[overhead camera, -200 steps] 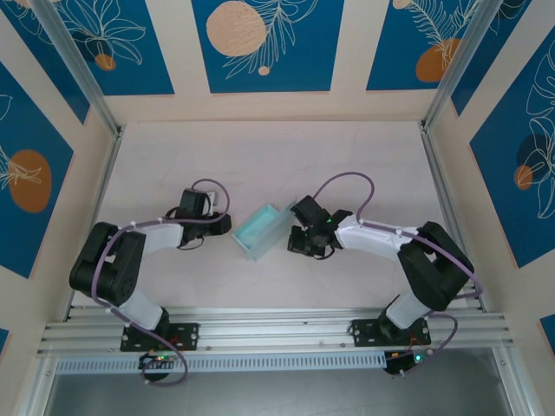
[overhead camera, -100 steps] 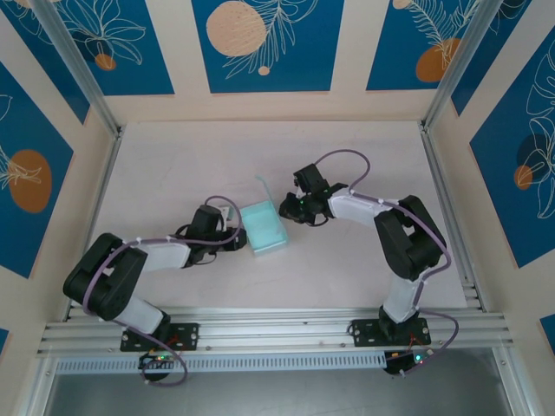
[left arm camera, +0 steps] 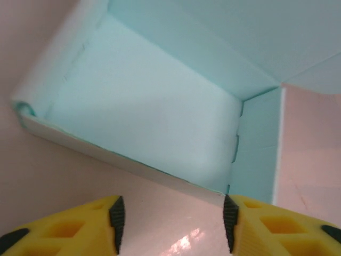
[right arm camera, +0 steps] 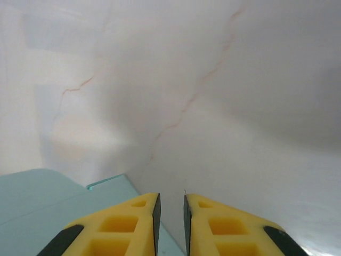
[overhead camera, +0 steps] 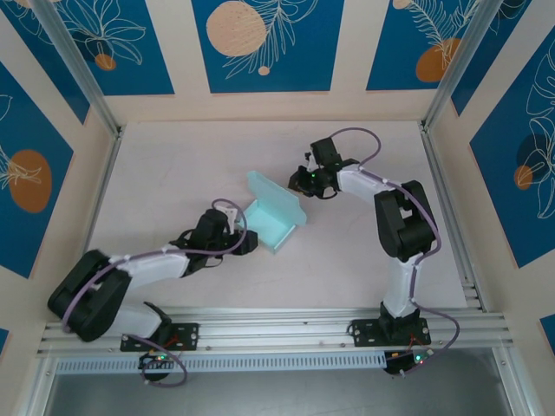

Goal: Fold the paper box

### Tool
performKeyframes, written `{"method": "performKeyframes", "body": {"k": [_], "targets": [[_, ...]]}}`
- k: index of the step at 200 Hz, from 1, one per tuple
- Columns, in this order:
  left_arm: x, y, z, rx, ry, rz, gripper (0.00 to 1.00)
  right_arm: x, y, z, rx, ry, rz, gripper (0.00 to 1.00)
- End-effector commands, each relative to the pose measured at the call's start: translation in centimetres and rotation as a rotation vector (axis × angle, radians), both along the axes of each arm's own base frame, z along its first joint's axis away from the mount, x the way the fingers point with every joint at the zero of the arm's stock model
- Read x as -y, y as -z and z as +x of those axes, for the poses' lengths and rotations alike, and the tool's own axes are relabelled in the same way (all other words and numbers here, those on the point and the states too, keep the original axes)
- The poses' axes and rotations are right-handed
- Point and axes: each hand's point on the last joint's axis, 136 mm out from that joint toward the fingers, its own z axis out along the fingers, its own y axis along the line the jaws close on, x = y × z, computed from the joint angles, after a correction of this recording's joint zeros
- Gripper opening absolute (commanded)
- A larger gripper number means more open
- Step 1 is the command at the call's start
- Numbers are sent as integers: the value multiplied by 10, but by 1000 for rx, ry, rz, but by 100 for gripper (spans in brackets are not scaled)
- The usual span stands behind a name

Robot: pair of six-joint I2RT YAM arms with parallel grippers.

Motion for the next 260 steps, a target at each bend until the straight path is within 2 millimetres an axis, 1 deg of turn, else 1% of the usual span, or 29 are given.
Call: {"method": "performKeyframes", "body": {"k": [1,19,33,41,46,55,63,76,93,115,137,149,163,180,197,211,238,260], "targets": [[-30,-39,15,178,-4,147,59,33,-25,-19,40,14,-115,23],[-54,-72,34,311,-33,184,61,51,-38,-34,69,38,-181,25],[-67,-97,52,404,-28,171,68,63,-49,-48,98,57,-218,28],[-72,-106,62,451,-5,181,74,69,-55,-56,112,67,-237,31],[-74,-108,69,469,15,195,79,73,-58,-63,119,76,-250,33],[-75,-112,81,499,60,221,84,78,-63,-71,130,87,-262,36],[-72,-112,91,510,127,227,87,80,-66,-81,136,89,-270,38],[-60,-112,100,519,272,209,91,83,-72,-95,155,85,-274,41],[-47,-108,112,526,424,192,91,84,-78,-112,181,67,-302,46],[-40,-97,126,536,562,167,91,83,-87,-131,222,36,-342,49],[-32,-89,131,522,689,143,90,75,-94,-146,257,-8,-335,51],[-24,-91,129,525,751,96,90,67,-99,-153,278,-38,-332,53],[-17,-94,127,528,801,51,85,60,-104,-158,302,-61,-334,55],[-11,-90,130,504,831,53,80,52,-109,-162,323,-86,-339,58],[-5,-82,133,466,854,82,79,45,-109,-162,321,-111,-358,59],[2,-76,131,435,880,96,79,41,-109,-159,322,-124,-384,61],[9,-65,133,409,896,140,79,37,-99,-150,298,-147,-468,64],[16,-63,135,402,908,157,76,32,-90,-137,287,-165,-528,65]]}}
